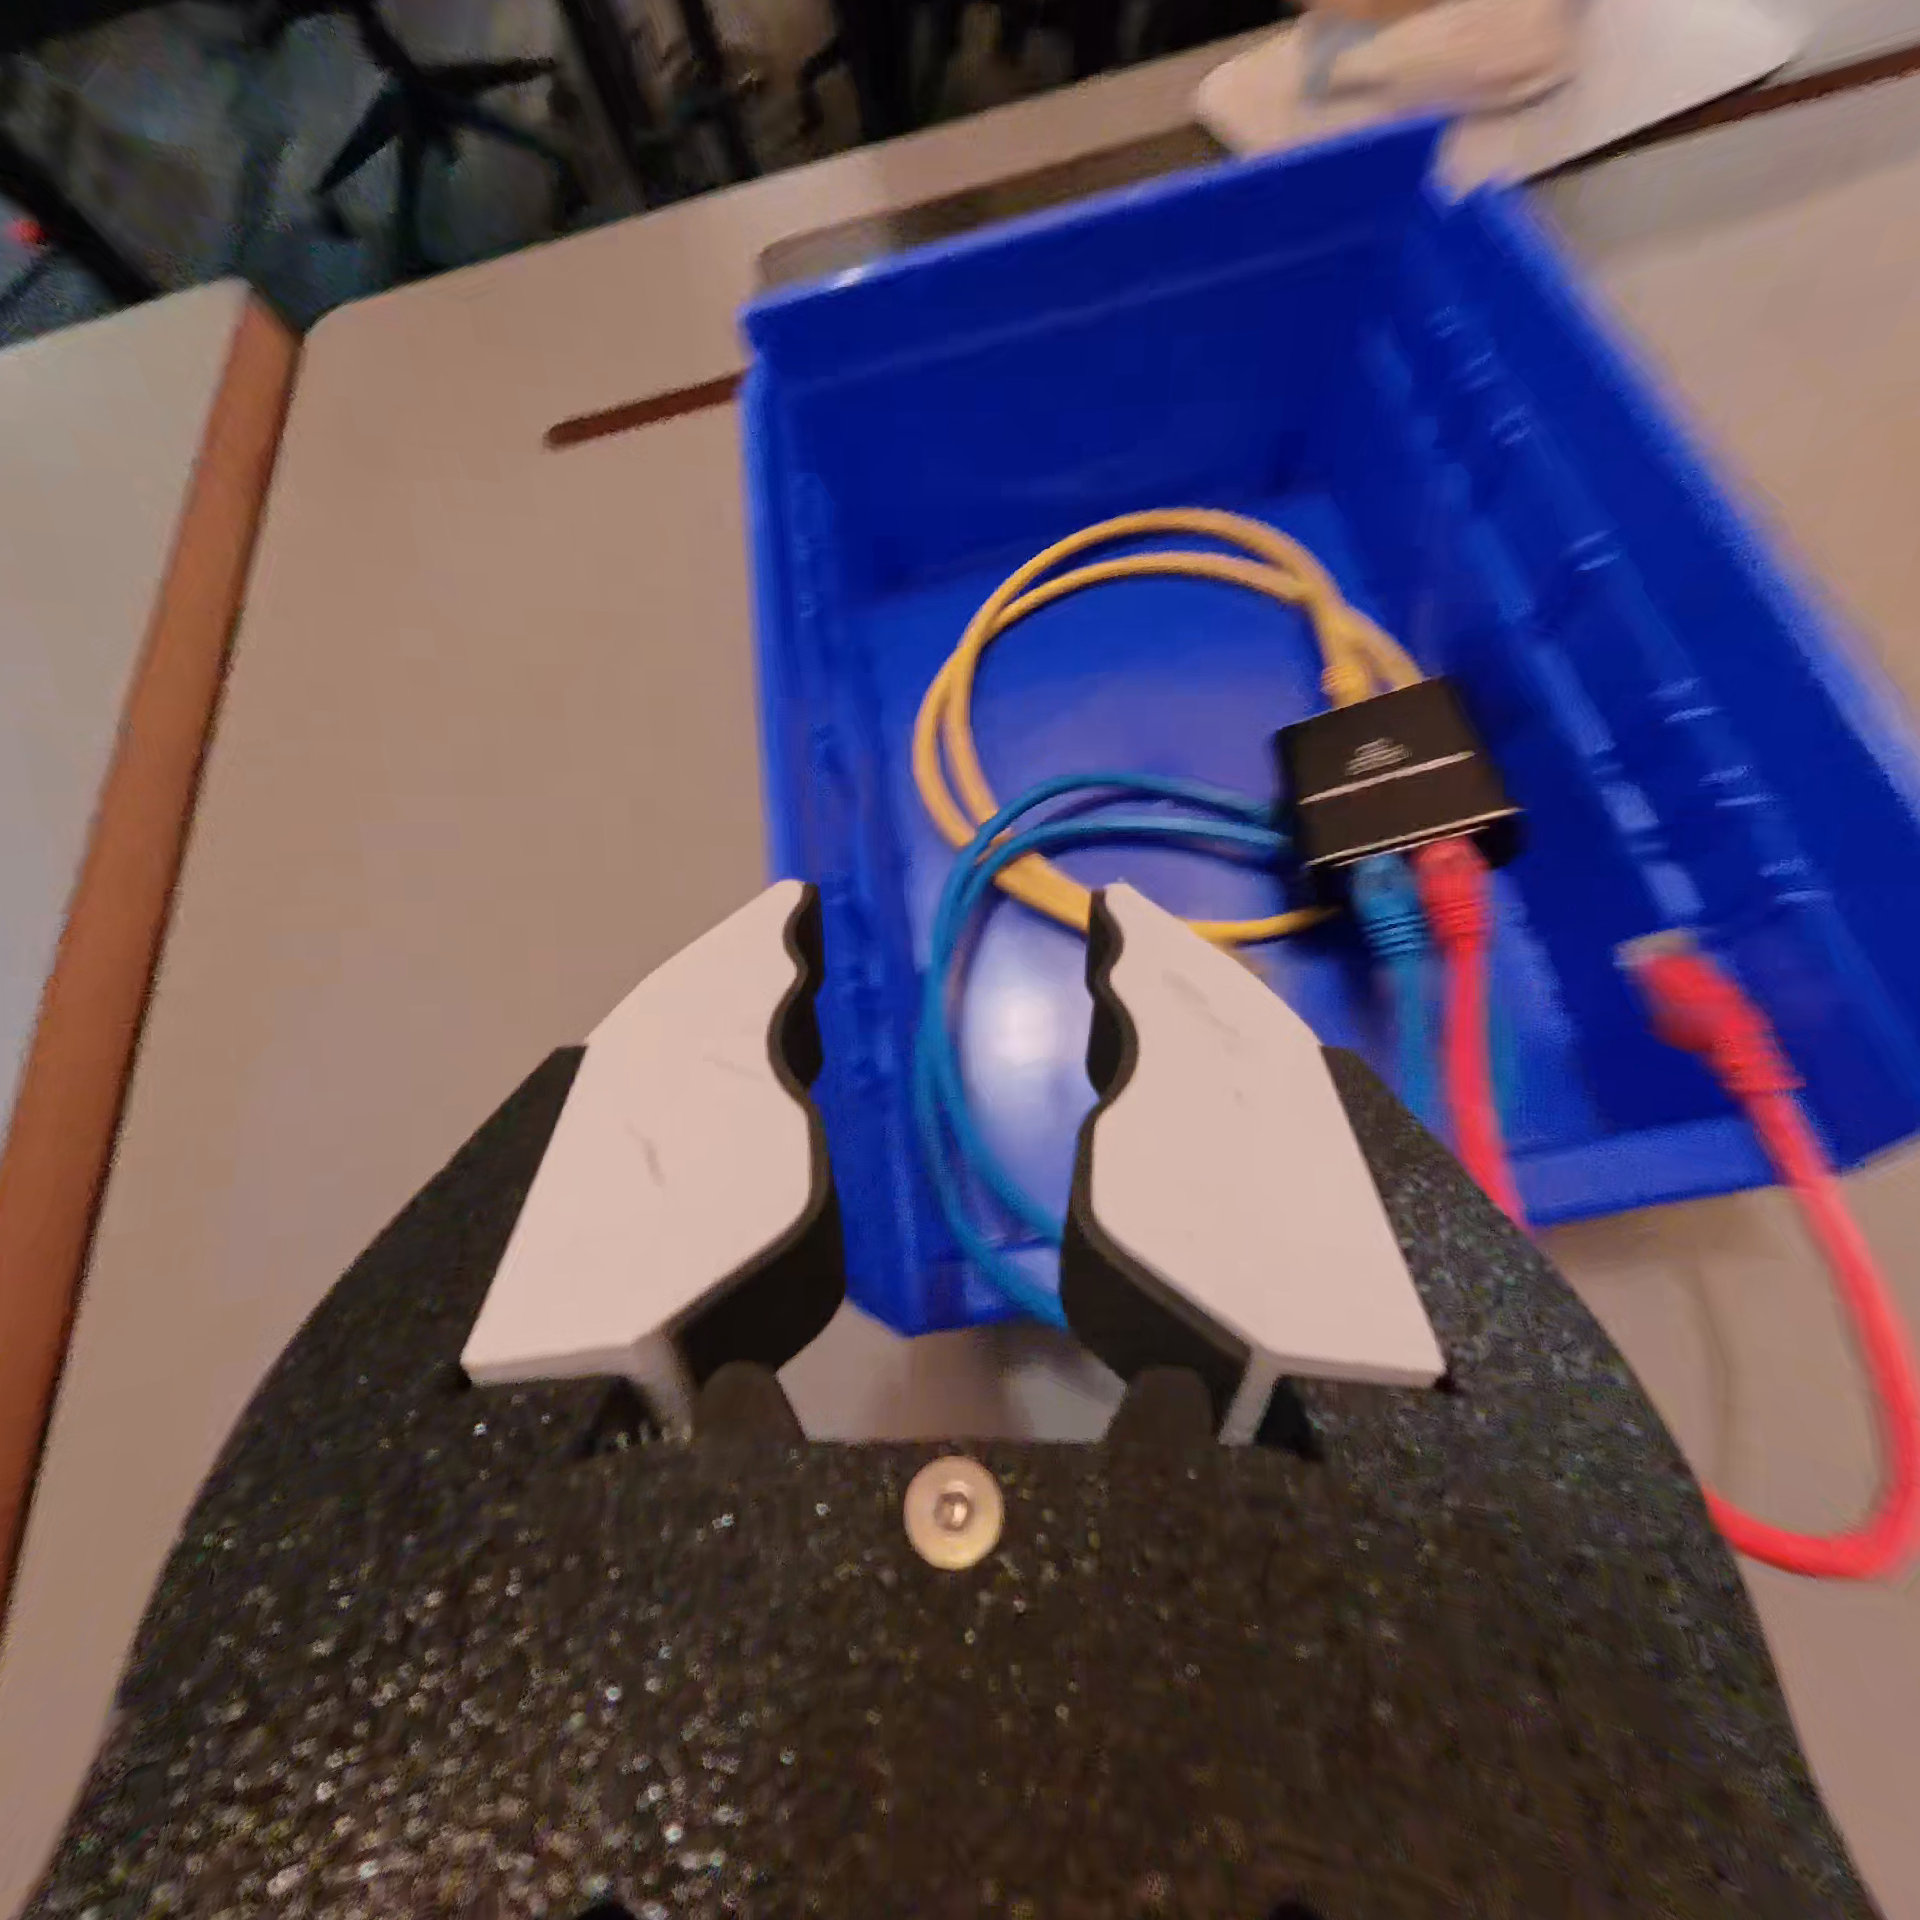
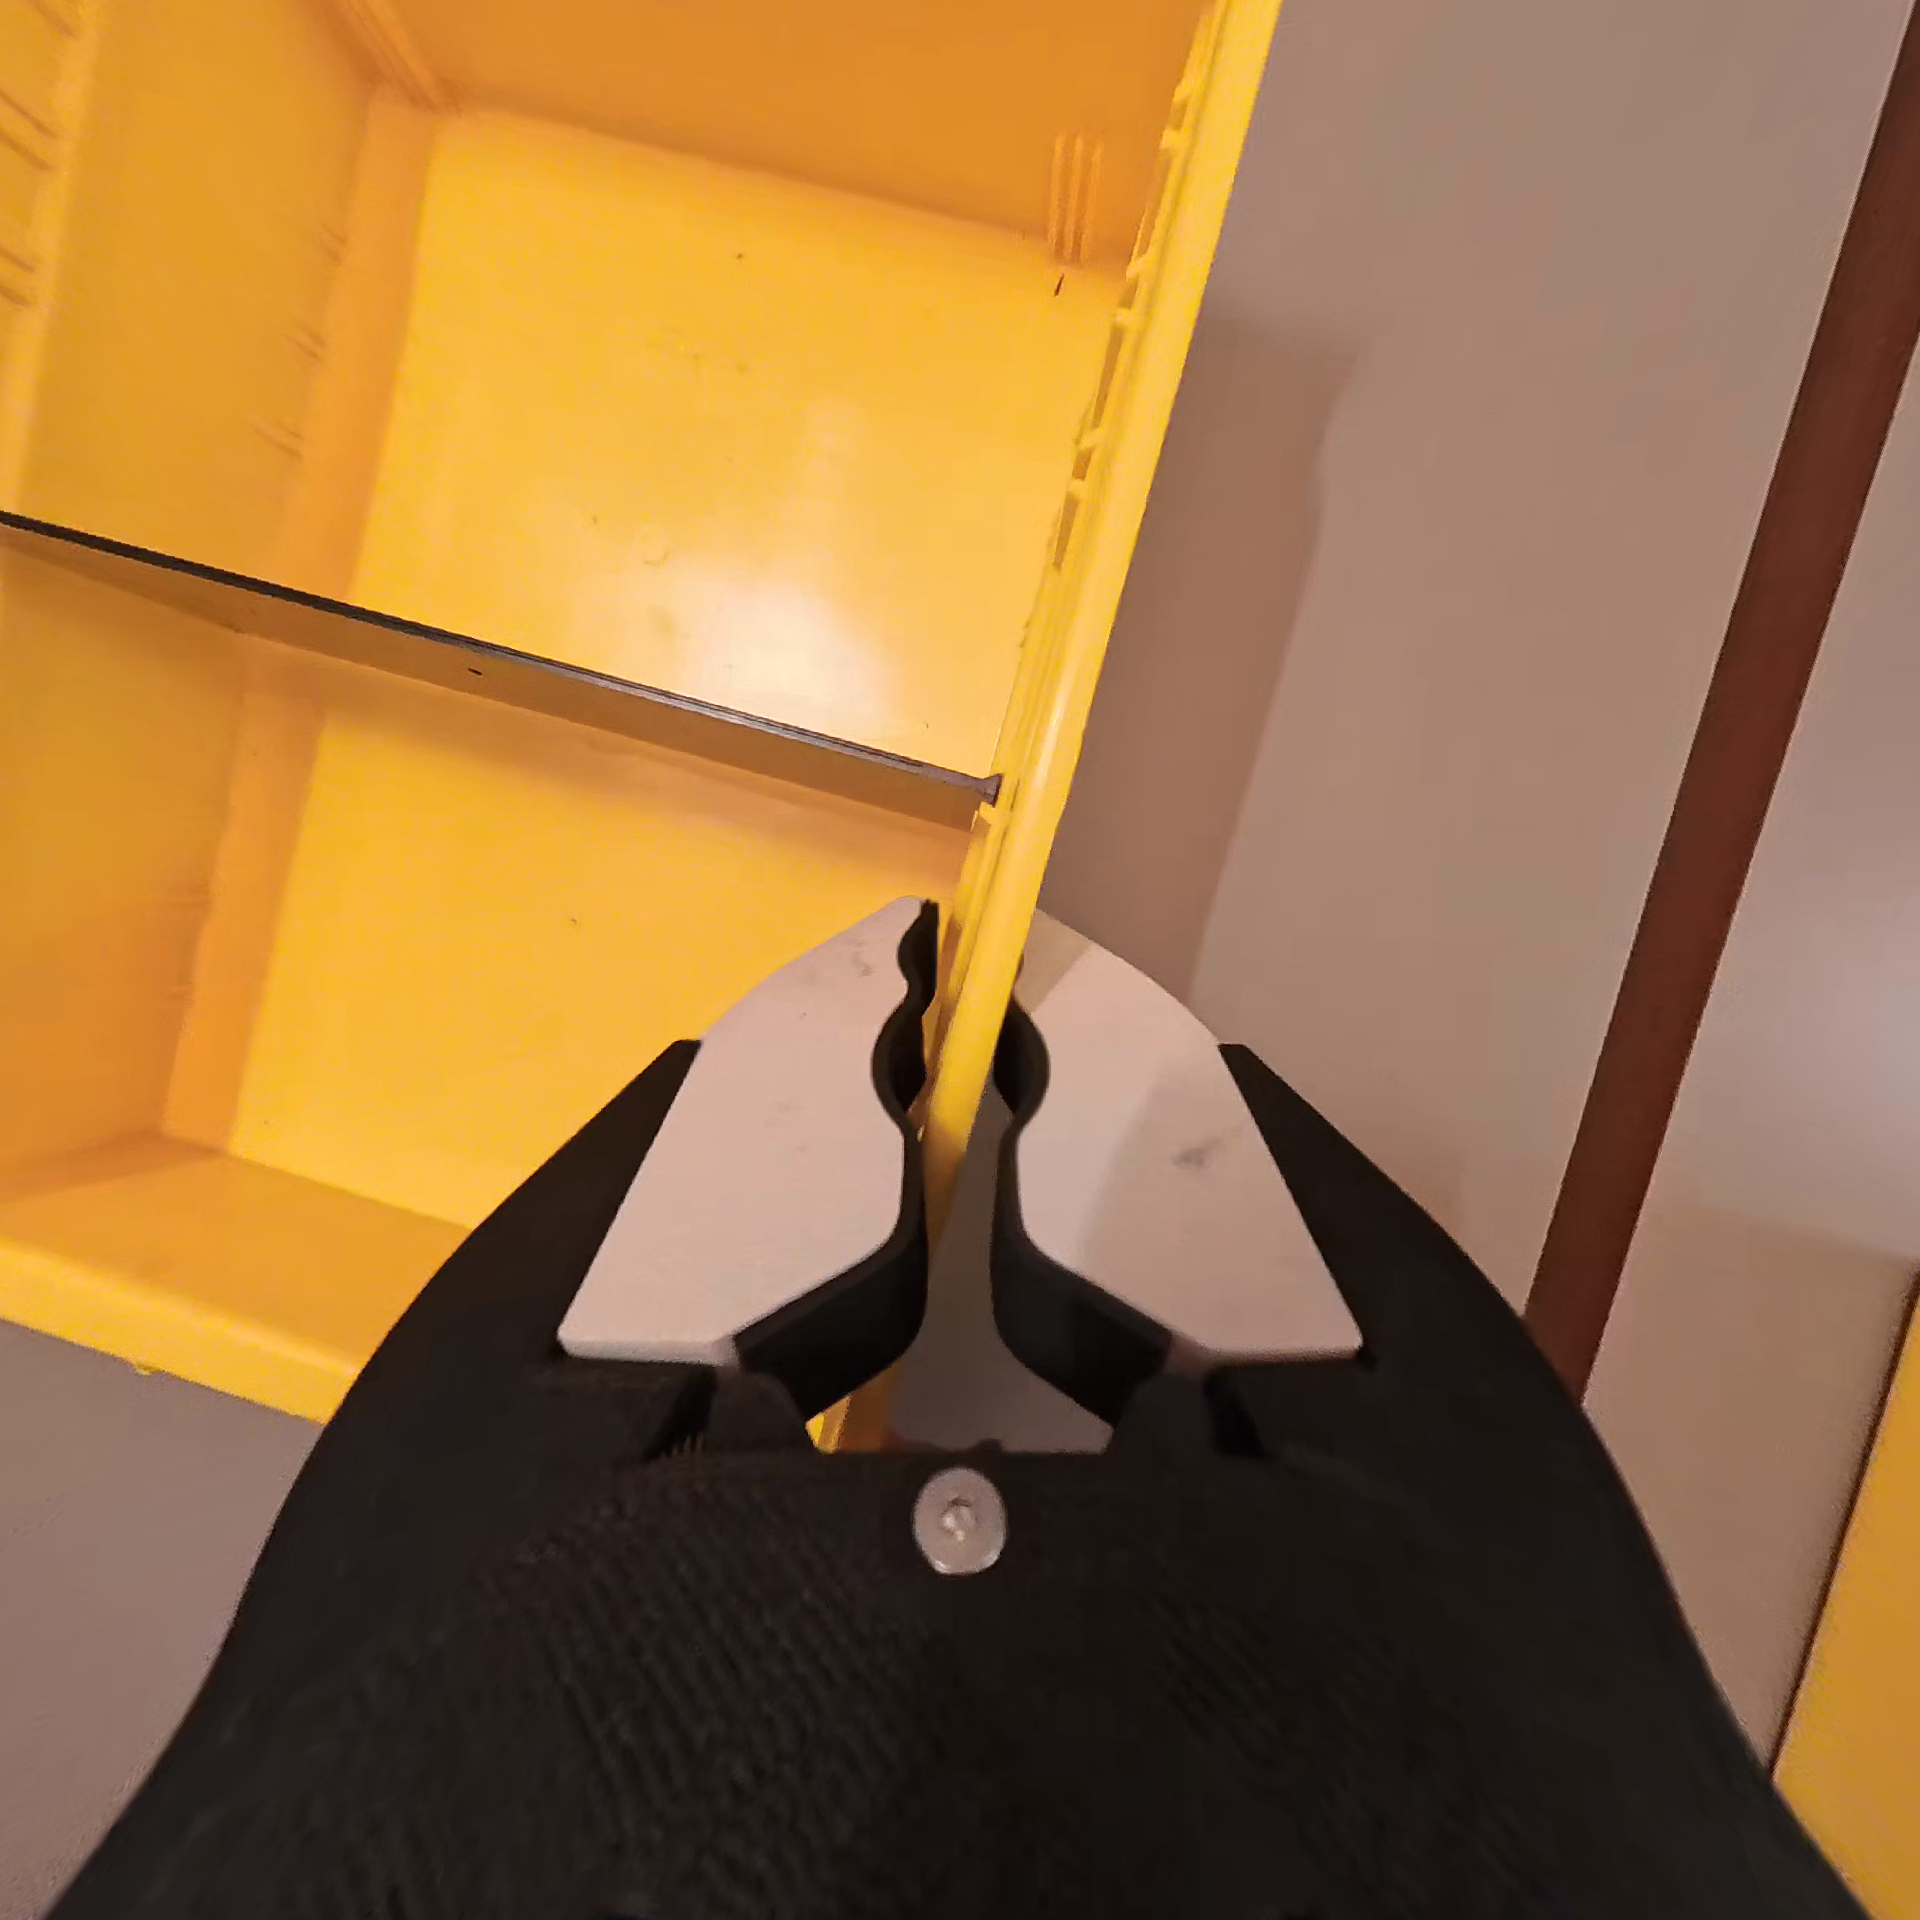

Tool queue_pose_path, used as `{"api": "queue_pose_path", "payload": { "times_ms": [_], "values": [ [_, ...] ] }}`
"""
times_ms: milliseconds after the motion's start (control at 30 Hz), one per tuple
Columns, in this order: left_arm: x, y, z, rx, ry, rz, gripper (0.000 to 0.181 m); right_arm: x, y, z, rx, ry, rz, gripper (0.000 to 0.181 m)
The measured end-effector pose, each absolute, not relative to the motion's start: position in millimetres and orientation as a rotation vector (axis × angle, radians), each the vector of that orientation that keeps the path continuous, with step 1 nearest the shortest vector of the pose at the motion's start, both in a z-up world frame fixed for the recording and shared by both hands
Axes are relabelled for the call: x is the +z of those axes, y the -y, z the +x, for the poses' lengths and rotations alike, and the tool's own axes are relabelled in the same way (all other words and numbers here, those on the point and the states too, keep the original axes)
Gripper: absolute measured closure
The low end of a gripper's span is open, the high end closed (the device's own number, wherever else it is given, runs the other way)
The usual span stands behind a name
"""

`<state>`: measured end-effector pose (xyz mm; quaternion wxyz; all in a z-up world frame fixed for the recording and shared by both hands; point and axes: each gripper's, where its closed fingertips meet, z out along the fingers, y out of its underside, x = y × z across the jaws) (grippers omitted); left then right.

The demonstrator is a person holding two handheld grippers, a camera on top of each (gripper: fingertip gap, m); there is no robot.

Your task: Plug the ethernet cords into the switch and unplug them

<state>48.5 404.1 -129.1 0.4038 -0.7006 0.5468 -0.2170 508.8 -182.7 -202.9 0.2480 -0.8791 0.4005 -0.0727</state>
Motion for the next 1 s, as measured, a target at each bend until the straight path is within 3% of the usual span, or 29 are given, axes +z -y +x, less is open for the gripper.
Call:
{"api": "queue_pose_path", "payload": {
  "times_ms": [33, 100, 167, 300, 500, 833, 1000],
  "values": [
    [-125, -391, 57, -0.601, -1.429, -1.752, 0.133, -199, 182, 510, -0.223, -1.071, -2.380, 0.163],
    [-130, -364, 73, -0.674, -1.614, -1.740, 0.124, -186, 189, 517, -0.363, -1.054, -2.333, 0.119],
    [-149, -343, 86, -0.736, -1.794, -1.800, 0.115, -169, 208, 518, -0.569, -1.136, -2.273, 0.091],
    [-179, -332, 113, -0.860, -1.772, -2.080, 0.098, -124, 195, 469, -0.736, -0.980, -2.117, 0.079],
    [-216, -329, 123, -0.602, -1.850, -2.243, 0.086, -82, 132, 374, -0.659, -0.656, -1.895, 0.086],
    [-239, -320, 135, -0.402, -1.956, -2.264, 0.112, -84, 66, 315, -0.524, -0.385, -1.923, 0.093],
    [-229, -315, 140, -0.451, -2.044, -2.069, 0.115, -77, 76, 312, -0.560, -0.371, -1.903, 0.096]
  ]
}}
